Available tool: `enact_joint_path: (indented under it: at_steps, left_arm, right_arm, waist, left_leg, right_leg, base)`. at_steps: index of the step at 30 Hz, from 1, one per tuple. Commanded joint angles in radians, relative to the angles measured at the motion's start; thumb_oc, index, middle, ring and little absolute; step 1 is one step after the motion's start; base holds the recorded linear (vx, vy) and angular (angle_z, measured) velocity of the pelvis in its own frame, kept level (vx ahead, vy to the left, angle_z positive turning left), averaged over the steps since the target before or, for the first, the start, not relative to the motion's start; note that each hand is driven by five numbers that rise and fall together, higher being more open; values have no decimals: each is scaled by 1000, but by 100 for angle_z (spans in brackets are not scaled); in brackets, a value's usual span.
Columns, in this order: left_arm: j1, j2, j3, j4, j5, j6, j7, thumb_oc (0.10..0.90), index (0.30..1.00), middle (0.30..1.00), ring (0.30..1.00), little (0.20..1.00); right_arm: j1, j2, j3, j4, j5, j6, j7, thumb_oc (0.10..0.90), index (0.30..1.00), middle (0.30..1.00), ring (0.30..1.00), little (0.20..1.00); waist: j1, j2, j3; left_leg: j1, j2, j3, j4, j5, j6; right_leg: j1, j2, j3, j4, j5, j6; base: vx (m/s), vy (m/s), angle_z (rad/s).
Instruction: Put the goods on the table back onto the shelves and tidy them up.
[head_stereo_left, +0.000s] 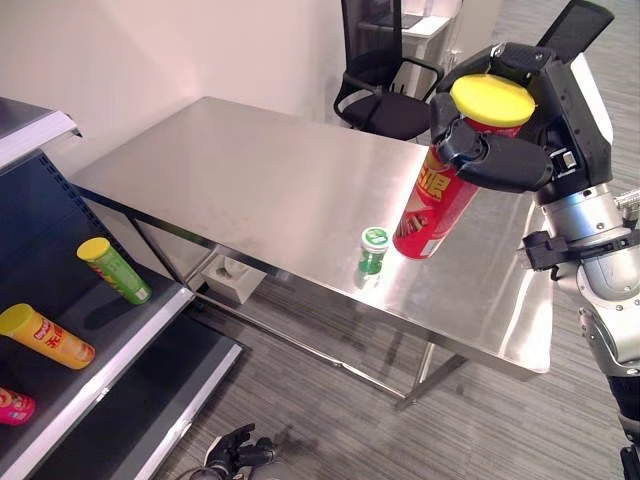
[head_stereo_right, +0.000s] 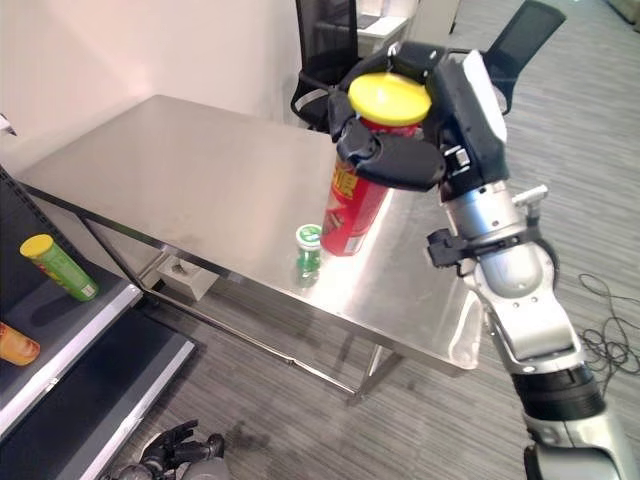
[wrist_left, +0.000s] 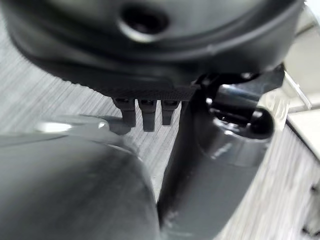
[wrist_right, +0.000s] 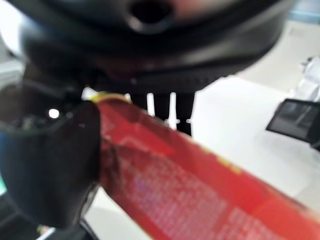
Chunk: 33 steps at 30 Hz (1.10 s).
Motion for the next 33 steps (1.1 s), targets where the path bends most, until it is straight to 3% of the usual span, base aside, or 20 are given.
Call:
enact_joint_path:
  at_steps: [1,3,4,6,9,11,12,18,20,25,28,29,30,31,33]
  left_arm:
    - [19,6,-131,25,27,-3,11,800,900,900,900,900]
    - [23,-6,-137,24,38,-1,13,800,900,900,900,900]
    - [21,-18,-137,23,46,4,19,800,900,900,900,900]
    - [23,-14,-133,1,46,2,21,800,900,900,900,900]
    - [30,-15,-118,11,53,-1,21,800,900,900,900,900]
    - [34,-27,-107,30,49,5,17,800,900,900,900,900]
    - [39,-41,-104,45,61,12,8,800,900,900,900,900]
    - [46,-67,-123,73,158,15,-9,800,900,900,900,900]
    - [39,-73,-129,80,194,15,-13,800,900,900,900,900]
    - [35,-82,-146,72,249,17,-18,800,900,900,900,900]
    - [29,-91,-153,68,272,17,-10,800,900,900,900,900]
    - [29,-91,-153,68,272,17,-10,800,900,900,900,900]
    - [27,-94,-162,65,291,17,-7,800,900,900,900,900]
    - [9,-95,-187,52,326,16,-12,800,900,900,900,900]
    - [5,-79,-211,44,367,21,-18,800,900,900,900,900]
  right_arm:
    - [-216,-15,-40,-38,96,-114,-33,400,300,300,300,300]
    - [-208,-19,-45,-33,99,-113,-38,400,300,300,300,300]
    - [-195,-25,-43,-36,86,-105,-38,400,300,300,300,300]
    - [-180,-37,-35,-45,94,-93,-24,400,300,300,300,300]
    - [-187,-46,-8,-52,122,-87,6,400,300,300,300,300]
    - [-187,-42,17,-56,129,-76,24,400,300,300,300,300]
    - [-164,-21,38,-73,136,-62,55,400,300,300,300,300]
    - [-120,11,85,-129,145,-41,112,400,300,300,300,300]
    - [-87,22,87,-163,130,-39,130,400,300,300,300,300]
    - [-15,85,113,-220,110,-22,164,400,300,300,300,300]
    - [31,146,144,-257,60,-14,183,400,300,300,300,300]
    - [31,146,144,-257,60,-14,183,400,300,300,300,300]
    - [51,163,147,-266,56,-13,185,400,300,300,300,300]
    - [114,185,129,-270,30,-13,174,400,300,300,300,300]
    - [217,228,64,-284,-84,4,149,400,300,300,300,300]
  waist:
    - [34,-33,-8]
    - [31,-25,5]
    - [22,-23,28]
    - [19,-26,36]
    - [10,-21,27]
    - [-5,-12,12]
    - [-24,-1,-2]
    - [-81,37,-37]
    - [-111,53,-47]
    - [-143,93,-66]
    - [-143,108,-67]
    - [-143,108,-67]
    - [-142,106,-63]
    - [-146,94,-46]
    - [-145,56,-32]
  left_leg:
    - [-21,-42,-39,-163,-36,-75]
    - [-38,-32,-30,-163,-24,-80]
    - [-49,-19,37,-163,-21,-77]
    - [-38,-24,109,-151,-11,-71]
    - [15,-29,135,-104,-22,-77]
    - [51,-11,164,-62,-29,-82]
    - [120,8,179,-37,-32,-91]
    - [262,60,207,-27,2,-128]
    - [301,92,243,-40,32,-148]
    - [324,123,225,-87,122,-194]
    - [309,94,178,-131,51,-188]
    - [309,94,178,-131,51,-188]
    - [311,78,180,-146,-9,-178]
    - [299,46,194,-163,-129,-165]
    - [269,-27,168,-163,-253,-134]
  right_leg:
    - [221,-13,14,-280,65,67]
    - [227,-4,5,-291,67,62]
    - [222,-16,-32,-293,84,58]
    - [217,-30,-72,-301,101,59]
    - [206,-53,-113,-321,132,60]
    - [184,-64,-148,-334,147,56]
    - [166,-74,-186,-346,161,55]
    - [115,-111,-287,-369,209,67]
    - [81,-143,-336,-357,230,79]
    - [6,-229,-396,-301,265,107]
    - [-34,-277,-382,-252,283,130]
    - [-34,-277,-382,-252,283,130]
    - [-35,-302,-384,-239,295,139]
    - [-38,-381,-405,-202,328,163]
    - [-10,-499,-459,-140,373,206]
  base:
    - [-295,-535,10]
    - [-204,-249,33]
    - [-247,-175,40]
    - [-249,-180,53]
    - [-198,-78,45]
    - [-218,-13,59]
    - [-172,2,63]
    - [-166,80,90]
    - [-232,198,80]
    - [-225,295,100]
    - [-166,257,63]
    - [-105,184,49]
    - [-200,375,27]
    - [-263,477,37]
    - [-252,512,90]
